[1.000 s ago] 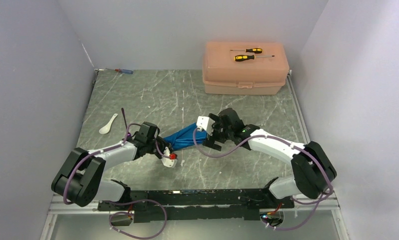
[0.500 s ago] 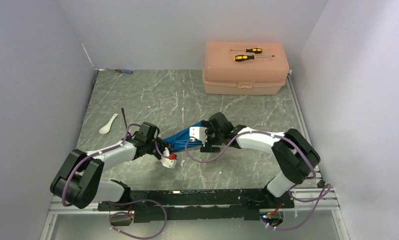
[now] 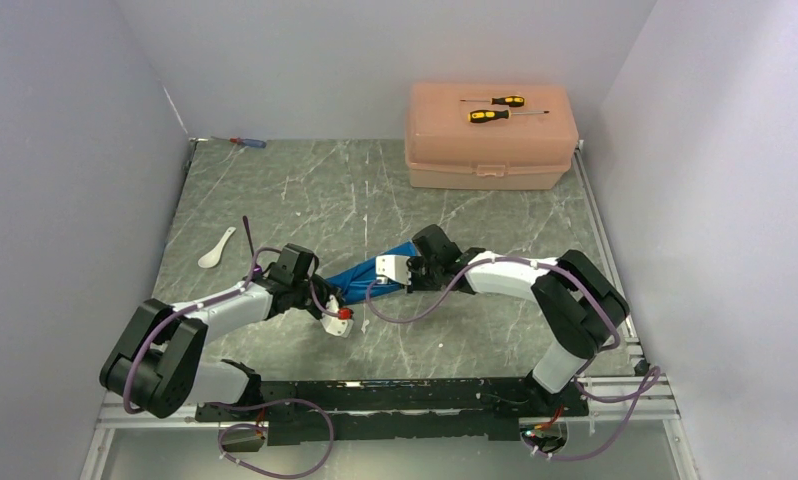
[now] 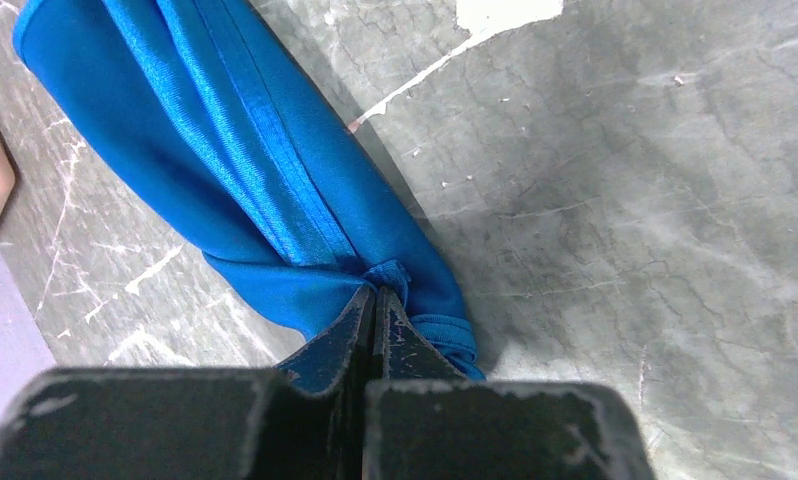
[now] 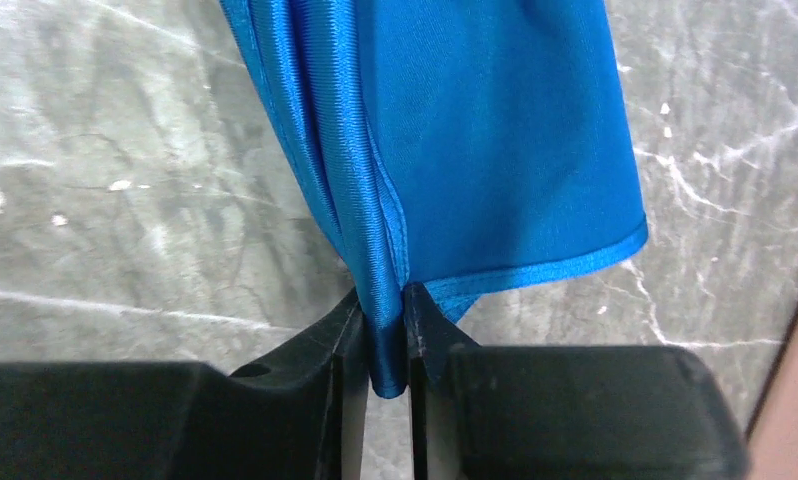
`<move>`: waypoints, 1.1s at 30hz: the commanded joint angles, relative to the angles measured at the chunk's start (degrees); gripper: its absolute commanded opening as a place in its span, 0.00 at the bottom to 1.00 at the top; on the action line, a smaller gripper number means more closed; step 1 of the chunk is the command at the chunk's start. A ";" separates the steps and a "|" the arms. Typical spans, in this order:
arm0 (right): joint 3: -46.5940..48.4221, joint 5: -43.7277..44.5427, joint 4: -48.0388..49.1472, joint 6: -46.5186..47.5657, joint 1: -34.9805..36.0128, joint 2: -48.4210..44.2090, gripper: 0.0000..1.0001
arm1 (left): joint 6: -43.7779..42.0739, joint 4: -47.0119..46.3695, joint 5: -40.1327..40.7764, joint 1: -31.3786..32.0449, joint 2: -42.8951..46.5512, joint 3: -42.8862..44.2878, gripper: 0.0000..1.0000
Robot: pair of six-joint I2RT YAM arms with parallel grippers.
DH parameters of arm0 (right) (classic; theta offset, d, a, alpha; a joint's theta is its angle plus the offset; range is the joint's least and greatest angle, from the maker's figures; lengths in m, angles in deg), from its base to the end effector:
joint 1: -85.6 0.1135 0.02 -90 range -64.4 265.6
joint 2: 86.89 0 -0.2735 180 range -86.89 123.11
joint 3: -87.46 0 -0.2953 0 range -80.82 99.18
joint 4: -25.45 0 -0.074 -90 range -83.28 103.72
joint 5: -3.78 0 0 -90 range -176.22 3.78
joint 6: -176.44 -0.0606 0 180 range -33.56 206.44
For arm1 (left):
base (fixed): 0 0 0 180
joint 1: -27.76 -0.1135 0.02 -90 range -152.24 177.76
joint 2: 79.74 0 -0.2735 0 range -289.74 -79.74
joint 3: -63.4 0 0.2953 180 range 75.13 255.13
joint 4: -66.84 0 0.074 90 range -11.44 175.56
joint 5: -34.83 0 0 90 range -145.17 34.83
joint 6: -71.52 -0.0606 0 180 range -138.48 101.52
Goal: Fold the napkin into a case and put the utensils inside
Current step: Grasp the top corner of the smaller rectangle folded napkin from the folded napkin.
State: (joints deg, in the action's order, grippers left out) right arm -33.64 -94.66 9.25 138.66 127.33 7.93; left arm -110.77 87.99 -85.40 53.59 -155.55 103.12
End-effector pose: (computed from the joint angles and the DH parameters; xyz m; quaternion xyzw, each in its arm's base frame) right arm 0.2660 0.2492 0.1071 -0.7059 0.6262 0.0397 0.3287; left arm 0.2207 -0.1407 0.0984 0.8322 0.4131 -0.0601 0.3648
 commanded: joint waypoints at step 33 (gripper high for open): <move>2.67 3.35 11.37 -58.29 -7.01 -17.70 1.00 | -13.24 18.78 -1.28 -3.23 0.14 -0.04 0.03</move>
State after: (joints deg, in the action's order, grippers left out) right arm -33.88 -97.24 10.26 105.00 127.11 -8.02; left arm -123.45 100.26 -87.92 51.16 -153.65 104.78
